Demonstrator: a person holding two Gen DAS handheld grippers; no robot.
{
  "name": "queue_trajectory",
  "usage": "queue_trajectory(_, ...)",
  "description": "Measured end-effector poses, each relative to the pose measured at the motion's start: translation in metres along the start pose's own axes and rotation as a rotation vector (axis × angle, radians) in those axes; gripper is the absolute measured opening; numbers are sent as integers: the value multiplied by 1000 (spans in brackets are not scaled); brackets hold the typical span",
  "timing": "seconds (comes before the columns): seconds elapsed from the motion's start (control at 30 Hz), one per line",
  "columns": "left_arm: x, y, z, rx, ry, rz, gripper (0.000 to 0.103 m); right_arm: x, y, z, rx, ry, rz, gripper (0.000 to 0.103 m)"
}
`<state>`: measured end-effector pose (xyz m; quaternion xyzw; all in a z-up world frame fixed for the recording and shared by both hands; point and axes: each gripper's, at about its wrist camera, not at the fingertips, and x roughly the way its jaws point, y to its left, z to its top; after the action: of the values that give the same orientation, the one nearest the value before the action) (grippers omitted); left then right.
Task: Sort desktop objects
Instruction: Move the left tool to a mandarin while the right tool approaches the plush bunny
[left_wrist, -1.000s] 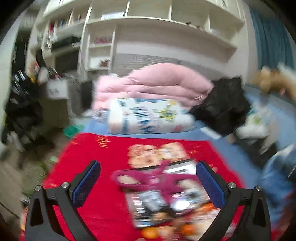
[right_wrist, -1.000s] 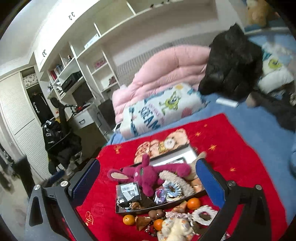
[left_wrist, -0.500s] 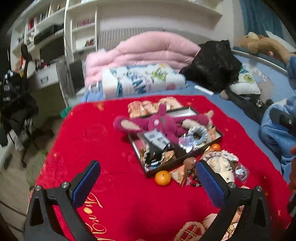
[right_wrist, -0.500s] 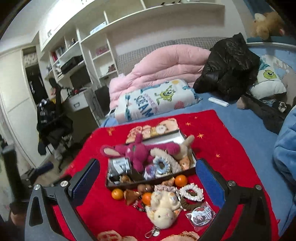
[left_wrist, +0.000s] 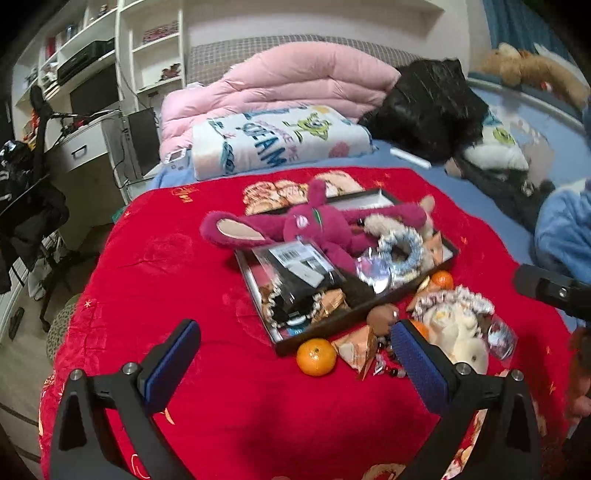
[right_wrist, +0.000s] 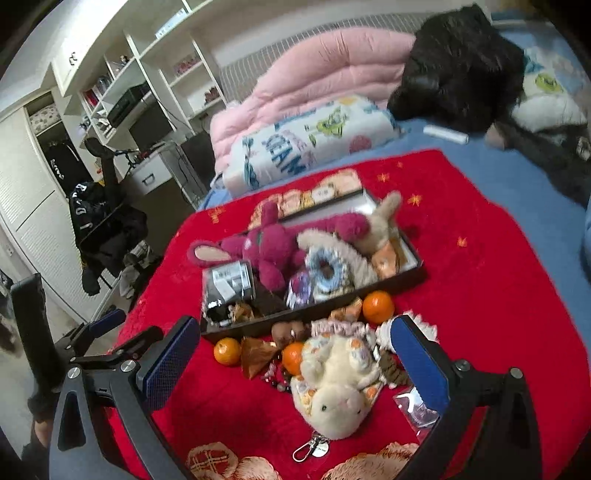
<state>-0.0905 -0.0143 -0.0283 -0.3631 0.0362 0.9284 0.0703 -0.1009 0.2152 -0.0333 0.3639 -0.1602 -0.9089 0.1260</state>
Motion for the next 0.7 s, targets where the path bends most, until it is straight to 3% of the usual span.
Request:
queue_trajectory(0.5,67,-2,-19,22,113,12,103,56,-24,-32,60,163,-8,103)
queue_trajectory(0.7,93,2,-29,1,158,28,103,72,-32,-43,78,224,-12,93)
